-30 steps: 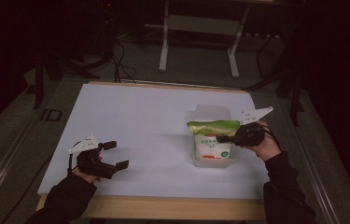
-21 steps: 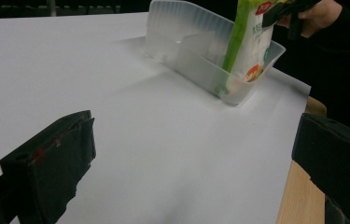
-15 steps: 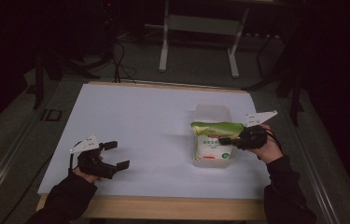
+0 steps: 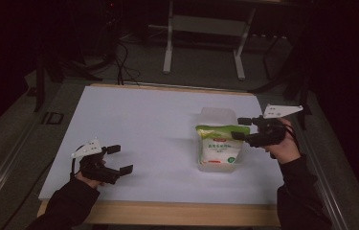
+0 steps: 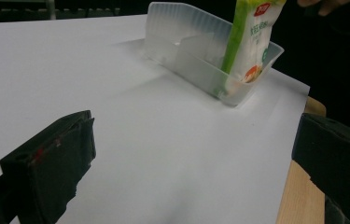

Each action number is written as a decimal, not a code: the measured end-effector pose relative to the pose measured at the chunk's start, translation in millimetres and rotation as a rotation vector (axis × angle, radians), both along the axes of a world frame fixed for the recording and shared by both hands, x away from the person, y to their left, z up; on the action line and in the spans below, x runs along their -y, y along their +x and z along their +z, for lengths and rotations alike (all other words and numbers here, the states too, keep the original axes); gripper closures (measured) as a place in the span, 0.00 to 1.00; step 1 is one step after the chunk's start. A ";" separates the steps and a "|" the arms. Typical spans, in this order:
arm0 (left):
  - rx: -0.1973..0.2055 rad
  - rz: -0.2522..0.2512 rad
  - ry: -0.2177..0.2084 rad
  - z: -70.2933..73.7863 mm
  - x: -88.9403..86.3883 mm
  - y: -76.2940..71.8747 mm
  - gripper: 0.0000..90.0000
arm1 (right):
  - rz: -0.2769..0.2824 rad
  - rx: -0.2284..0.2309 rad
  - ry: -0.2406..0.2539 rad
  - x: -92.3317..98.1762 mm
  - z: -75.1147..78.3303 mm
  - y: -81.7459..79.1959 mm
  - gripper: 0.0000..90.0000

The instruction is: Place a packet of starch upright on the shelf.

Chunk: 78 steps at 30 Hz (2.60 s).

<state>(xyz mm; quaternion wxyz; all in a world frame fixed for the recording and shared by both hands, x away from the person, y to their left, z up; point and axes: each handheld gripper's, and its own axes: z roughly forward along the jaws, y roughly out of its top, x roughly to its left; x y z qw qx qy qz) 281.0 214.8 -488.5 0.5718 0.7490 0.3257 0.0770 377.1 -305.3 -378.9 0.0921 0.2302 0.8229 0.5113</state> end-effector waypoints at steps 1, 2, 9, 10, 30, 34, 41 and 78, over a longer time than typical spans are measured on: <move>0.001 0.000 0.001 0.0 0.0 0.0 0.00 | -0.002 0.003 0.018 0.0 4.5 -1.3 0.27; 0.001 0.000 0.003 0.0 0.0 0.1 0.00 | -0.003 0.003 0.026 -0.4 7.7 -2.5 0.25; 0.009 0.000 0.015 -0.3 0.6 -0.9 0.00 | 0.009 0.014 0.083 -6.6 29.3 -14.2 0.12; 0.009 -0.002 0.017 -0.6 0.5 -1.4 0.00 | 0.022 0.006 0.116 -8.3 34.4 -18.9 0.12; 0.064 -0.013 0.014 -0.6 -0.5 -5.7 0.00 | 0.124 0.076 0.130 -45.4 31.9 -74.2 0.15; 0.067 -0.017 0.012 -0.7 -0.6 -6.5 0.00 | 0.144 0.065 0.115 -51.4 19.4 -81.2 0.15; 0.077 -0.016 0.019 -0.5 0.5 -7.3 0.00 | 0.159 0.041 0.088 -56.9 -6.7 -88.1 0.15; 0.095 -0.069 0.059 -9.6 12.0 -9.6 0.00 | 0.116 -0.040 -0.010 -58.0 -100.5 -103.6 0.18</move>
